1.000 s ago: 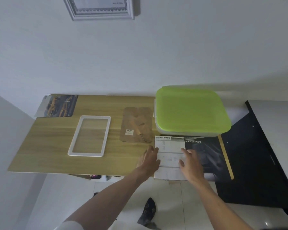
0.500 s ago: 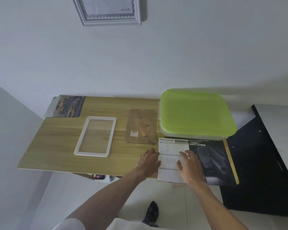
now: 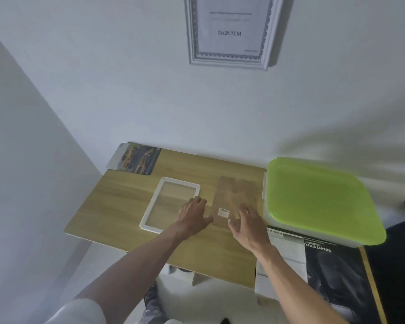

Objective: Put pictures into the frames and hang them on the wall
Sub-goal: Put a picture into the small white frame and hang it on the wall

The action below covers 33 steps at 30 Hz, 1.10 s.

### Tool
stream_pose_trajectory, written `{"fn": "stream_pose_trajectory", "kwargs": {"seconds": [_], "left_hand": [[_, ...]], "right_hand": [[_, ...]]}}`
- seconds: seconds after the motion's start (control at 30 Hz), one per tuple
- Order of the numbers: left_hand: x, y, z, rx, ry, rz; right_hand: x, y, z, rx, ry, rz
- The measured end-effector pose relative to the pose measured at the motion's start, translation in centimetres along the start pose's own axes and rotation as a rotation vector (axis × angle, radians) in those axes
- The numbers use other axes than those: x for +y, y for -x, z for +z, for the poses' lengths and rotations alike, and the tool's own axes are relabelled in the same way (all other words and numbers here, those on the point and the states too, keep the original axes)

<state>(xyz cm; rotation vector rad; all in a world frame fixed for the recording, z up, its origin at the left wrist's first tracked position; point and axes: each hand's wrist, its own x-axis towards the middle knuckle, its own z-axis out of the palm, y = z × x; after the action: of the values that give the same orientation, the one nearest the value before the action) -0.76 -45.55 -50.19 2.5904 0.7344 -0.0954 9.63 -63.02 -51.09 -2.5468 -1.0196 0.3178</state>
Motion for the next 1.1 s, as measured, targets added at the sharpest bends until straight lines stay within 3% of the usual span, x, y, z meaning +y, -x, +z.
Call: {"fn": "stream_pose_trajectory", "kwargs": {"seconds": [0.33,0.73,1.1], "left_hand": [[-13.6,-5.6,-8.4,0.062,-0.021,-0.057],[-29.2,-10.2,-12.0,-0.032,-0.098,-0.099],[-35.8,-14.4,-11.3,-0.118,-0.118,-0.076]], "right_hand": [[-12.1,-10.4,3.3,-0.082,0.012,-0.056],[-26.5,-21.2,10.6,-0.210,0.043,-0.149],[-30.8,-27.2,15.7,-0.387,0.096,-0.094]]}}
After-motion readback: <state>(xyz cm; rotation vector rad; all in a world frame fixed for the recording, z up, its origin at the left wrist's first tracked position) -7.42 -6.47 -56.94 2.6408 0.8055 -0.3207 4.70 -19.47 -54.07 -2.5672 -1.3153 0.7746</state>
